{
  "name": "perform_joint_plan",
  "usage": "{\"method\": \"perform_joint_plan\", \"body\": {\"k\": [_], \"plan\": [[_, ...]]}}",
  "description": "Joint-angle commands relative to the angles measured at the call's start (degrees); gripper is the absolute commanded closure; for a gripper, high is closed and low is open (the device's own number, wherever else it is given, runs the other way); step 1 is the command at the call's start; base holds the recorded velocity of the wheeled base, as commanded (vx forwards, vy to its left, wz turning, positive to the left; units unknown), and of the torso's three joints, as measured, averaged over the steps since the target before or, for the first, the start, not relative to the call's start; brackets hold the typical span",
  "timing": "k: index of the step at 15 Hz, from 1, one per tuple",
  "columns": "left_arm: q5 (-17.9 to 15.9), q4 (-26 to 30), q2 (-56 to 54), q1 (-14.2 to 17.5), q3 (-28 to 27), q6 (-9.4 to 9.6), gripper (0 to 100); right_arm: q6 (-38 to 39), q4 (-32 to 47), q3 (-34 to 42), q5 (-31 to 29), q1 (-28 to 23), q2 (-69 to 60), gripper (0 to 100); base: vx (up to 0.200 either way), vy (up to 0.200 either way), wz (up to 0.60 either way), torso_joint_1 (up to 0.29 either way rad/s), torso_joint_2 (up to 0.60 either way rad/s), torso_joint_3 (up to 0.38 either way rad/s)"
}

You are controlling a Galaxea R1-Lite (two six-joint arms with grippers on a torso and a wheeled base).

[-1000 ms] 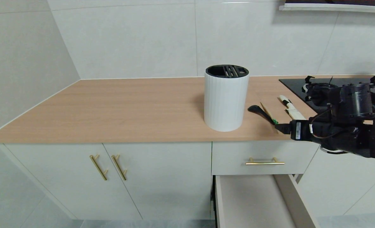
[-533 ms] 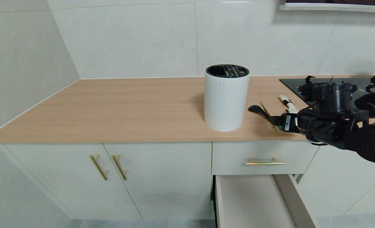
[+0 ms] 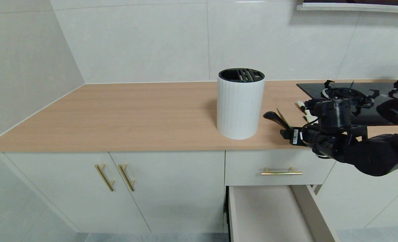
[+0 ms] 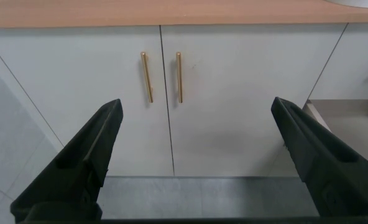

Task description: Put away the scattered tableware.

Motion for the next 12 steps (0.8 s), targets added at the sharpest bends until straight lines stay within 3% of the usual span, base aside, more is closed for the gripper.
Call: {"method": "perform_joint_plan", "body": {"k": [1, 8, 9, 12], "plan": [[0.0, 0.0, 0.0, 0.0, 0.0, -0.01, 0, 0.0, 0.0, 0.0, 0.0, 0.0, 1.2, 0, 0.0, 0.0, 0.0, 0.0, 0.0, 0.0], [0.0, 0.0, 0.0, 0.0, 0.0, -0.01, 0, 0.0, 0.0, -0.3, 0.0, -0.2, 2.1, 0, 0.0, 0.0, 0.0, 0.0, 0.0, 0.0], [0.0, 0.0, 0.0, 0.0, 0.0, -0.01, 0, 0.1, 0.0, -0.3, 0.0, -0.2, 2.0, 100, 0.0, 0.0, 0.0, 0.0, 0.0, 0.0], [0.0, 0.0, 0.0, 0.0, 0.0, -0.01, 0, 0.1, -0.1, -0.3, 0.0, -0.2, 1.7, 100, 0.0, 0.0, 0.0, 0.0, 0.0, 0.0]]}}
